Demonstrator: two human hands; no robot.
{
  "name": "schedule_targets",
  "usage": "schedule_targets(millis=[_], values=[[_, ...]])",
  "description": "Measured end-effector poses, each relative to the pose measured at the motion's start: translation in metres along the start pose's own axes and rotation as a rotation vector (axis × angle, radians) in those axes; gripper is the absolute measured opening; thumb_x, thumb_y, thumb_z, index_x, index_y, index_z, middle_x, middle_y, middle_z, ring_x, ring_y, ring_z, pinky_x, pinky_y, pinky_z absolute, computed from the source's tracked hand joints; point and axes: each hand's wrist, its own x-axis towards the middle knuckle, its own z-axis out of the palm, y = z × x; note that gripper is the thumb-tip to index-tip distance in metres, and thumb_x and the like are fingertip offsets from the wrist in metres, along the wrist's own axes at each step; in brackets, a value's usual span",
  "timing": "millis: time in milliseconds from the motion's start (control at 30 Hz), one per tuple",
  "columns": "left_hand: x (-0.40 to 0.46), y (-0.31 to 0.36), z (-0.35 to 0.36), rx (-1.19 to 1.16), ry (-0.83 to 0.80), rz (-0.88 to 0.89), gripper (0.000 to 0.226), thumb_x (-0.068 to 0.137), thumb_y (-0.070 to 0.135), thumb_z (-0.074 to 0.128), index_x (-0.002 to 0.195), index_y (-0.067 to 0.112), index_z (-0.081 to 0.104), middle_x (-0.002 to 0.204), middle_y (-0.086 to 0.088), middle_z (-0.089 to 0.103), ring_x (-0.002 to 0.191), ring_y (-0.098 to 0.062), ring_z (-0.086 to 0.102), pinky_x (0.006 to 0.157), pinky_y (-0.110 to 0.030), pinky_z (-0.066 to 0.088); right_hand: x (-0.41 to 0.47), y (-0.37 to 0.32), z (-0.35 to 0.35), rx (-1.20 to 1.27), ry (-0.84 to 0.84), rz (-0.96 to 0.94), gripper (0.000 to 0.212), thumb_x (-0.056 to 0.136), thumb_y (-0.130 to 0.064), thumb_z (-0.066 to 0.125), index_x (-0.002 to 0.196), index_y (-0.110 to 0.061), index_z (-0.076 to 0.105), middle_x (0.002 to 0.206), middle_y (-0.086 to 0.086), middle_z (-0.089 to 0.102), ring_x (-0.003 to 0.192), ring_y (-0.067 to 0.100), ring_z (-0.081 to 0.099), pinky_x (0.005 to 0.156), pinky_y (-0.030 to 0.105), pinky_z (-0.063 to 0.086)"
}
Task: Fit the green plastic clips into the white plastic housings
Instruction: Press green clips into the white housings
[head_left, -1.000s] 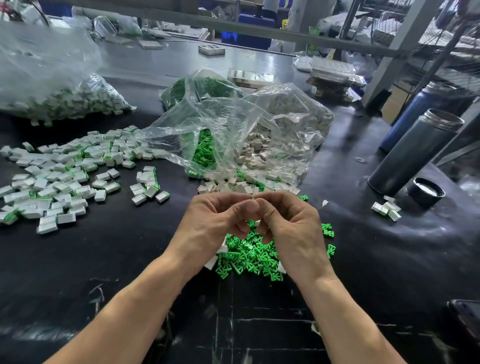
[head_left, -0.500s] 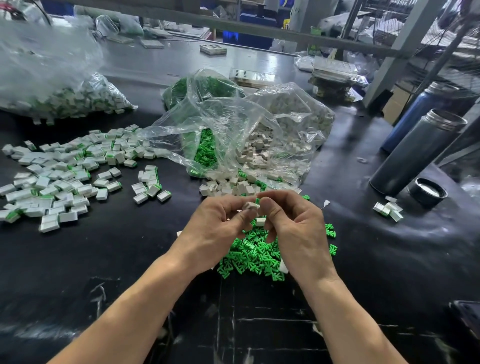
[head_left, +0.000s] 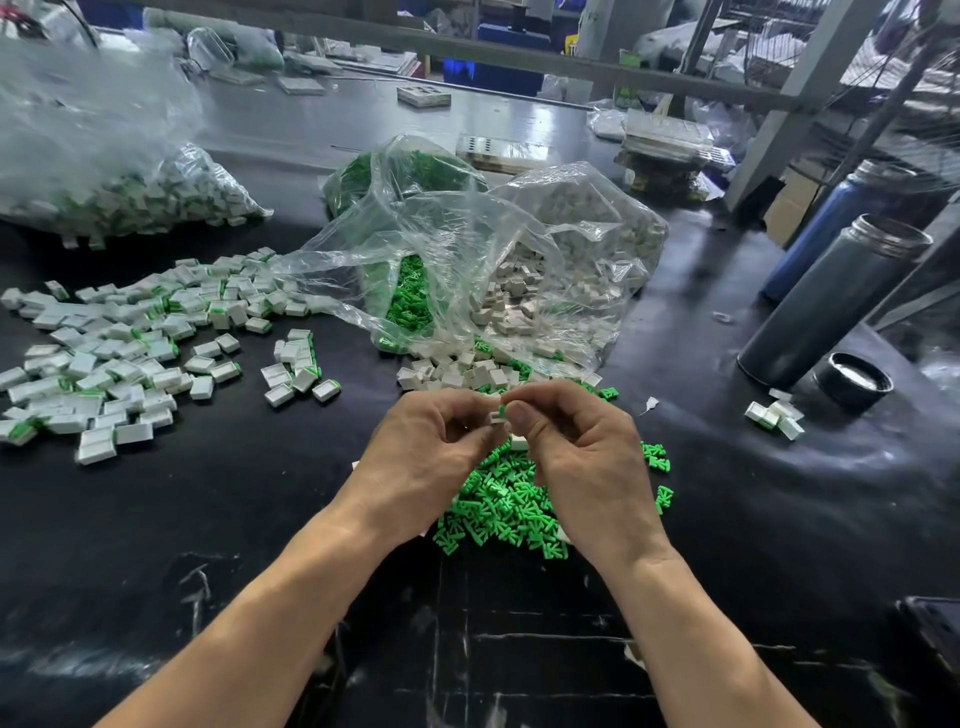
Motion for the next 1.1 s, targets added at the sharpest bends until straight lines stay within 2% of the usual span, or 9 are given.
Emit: schedule_targets(millis=[100, 200, 333, 500, 600, 767, 900, 1000, 1100], values=[[-0.0009, 0.0024, -0.0010, -0.026, 0.007, -0.023, 0.009, 0.091, 0.023, 0.076, 0.100, 0.023, 0.078, 0.086, 0.001, 0.076, 0.085, -0.020, 0.070, 0.083, -0.042, 0.059, 0.0006, 0.0005, -0.0006, -0.004, -0.004, 0.011, 0.010, 0.094, -0.014, 0.074, 0.095, -0.023, 0.077, 0.082, -0.005, 0.075, 0.066, 0.002, 0.060, 0.062, 0.019, 0.046], [-0.0010, 0.0040, -0.0022, -0.038, 0.007, -0.015, 0.008, 0.091, 0.026, 0.076, 0.098, 0.022, 0.078, 0.088, -0.004, 0.076, 0.090, -0.028, 0.070, 0.084, -0.047, 0.058, 0.0012, 0.0031, -0.0016, -0.010, 0.002, 0.017, 0.012, 0.095, -0.017, 0.074, 0.093, -0.029, 0.076, 0.081, -0.007, 0.074, 0.065, 0.002, 0.059, 0.061, 0.019, 0.046], [-0.0012, 0.0041, -0.0022, -0.061, 0.045, -0.025, 0.010, 0.089, 0.027, 0.078, 0.099, 0.023, 0.077, 0.088, -0.001, 0.077, 0.088, -0.022, 0.073, 0.082, -0.041, 0.060, 0.0015, 0.0053, -0.0014, -0.038, -0.003, 0.008, 0.012, 0.094, -0.021, 0.075, 0.095, -0.033, 0.076, 0.082, -0.009, 0.074, 0.066, 0.002, 0.060, 0.061, 0.020, 0.046], [-0.0002, 0.0041, -0.0018, -0.095, 0.067, -0.046, 0.009, 0.088, 0.023, 0.080, 0.096, 0.019, 0.077, 0.085, -0.007, 0.076, 0.076, -0.014, 0.069, 0.069, -0.024, 0.054, 0.0011, 0.0037, -0.0017, -0.033, 0.000, 0.021, 0.014, 0.094, -0.019, 0.076, 0.095, -0.032, 0.078, 0.081, -0.012, 0.074, 0.069, 0.003, 0.063, 0.064, 0.024, 0.049], [-0.0002, 0.0046, -0.0025, -0.091, 0.062, -0.047, 0.008, 0.087, 0.024, 0.080, 0.093, 0.019, 0.077, 0.084, -0.006, 0.076, 0.074, -0.010, 0.067, 0.067, -0.022, 0.054, 0.0012, 0.0011, -0.0015, 0.040, -0.005, 0.071, 0.012, 0.094, -0.014, 0.075, 0.099, -0.025, 0.077, 0.073, -0.011, 0.072, 0.060, 0.002, 0.060, 0.057, 0.017, 0.049], [-0.0013, 0.0025, -0.0020, -0.059, 0.055, -0.029, 0.007, 0.089, 0.025, 0.079, 0.093, 0.021, 0.077, 0.083, -0.003, 0.075, 0.074, -0.007, 0.065, 0.067, -0.022, 0.052, 0.0022, -0.0001, -0.0020, 0.128, -0.011, 0.169, 0.005, 0.095, -0.010, 0.073, 0.092, -0.014, 0.076, 0.067, -0.001, 0.068, 0.058, 0.011, 0.058, 0.051, 0.022, 0.050], [-0.0017, 0.0003, -0.0008, -0.035, 0.081, -0.011, 0.005, 0.087, 0.026, 0.080, 0.091, 0.026, 0.077, 0.078, 0.003, 0.072, 0.072, -0.010, 0.065, 0.067, -0.026, 0.054, 0.0017, 0.0004, -0.0027, 0.037, 0.010, 0.147, 0.010, 0.094, -0.016, 0.075, 0.087, -0.023, 0.077, 0.071, -0.001, 0.070, 0.062, 0.008, 0.059, 0.054, 0.022, 0.050], [-0.0013, -0.0007, -0.0007, -0.047, 0.086, -0.015, 0.005, 0.087, 0.024, 0.081, 0.090, 0.027, 0.078, 0.073, 0.011, 0.071, 0.066, -0.001, 0.061, 0.062, -0.018, 0.049, 0.0013, 0.0006, -0.0026, -0.050, 0.017, 0.101, 0.013, 0.093, -0.018, 0.076, 0.086, -0.028, 0.077, 0.076, -0.009, 0.073, 0.066, 0.002, 0.063, 0.060, 0.022, 0.051], [-0.0001, -0.0009, -0.0001, -0.066, 0.091, -0.003, 0.009, 0.085, 0.014, 0.082, 0.092, 0.020, 0.079, 0.072, 0.013, 0.072, 0.063, 0.004, 0.062, 0.062, -0.012, 0.047, 0.0002, 0.0003, 0.0005, -0.118, 0.026, 0.064, 0.015, 0.092, -0.018, 0.077, 0.086, -0.032, 0.075, 0.080, -0.015, 0.074, 0.073, 0.002, 0.066, 0.065, 0.023, 0.052]])
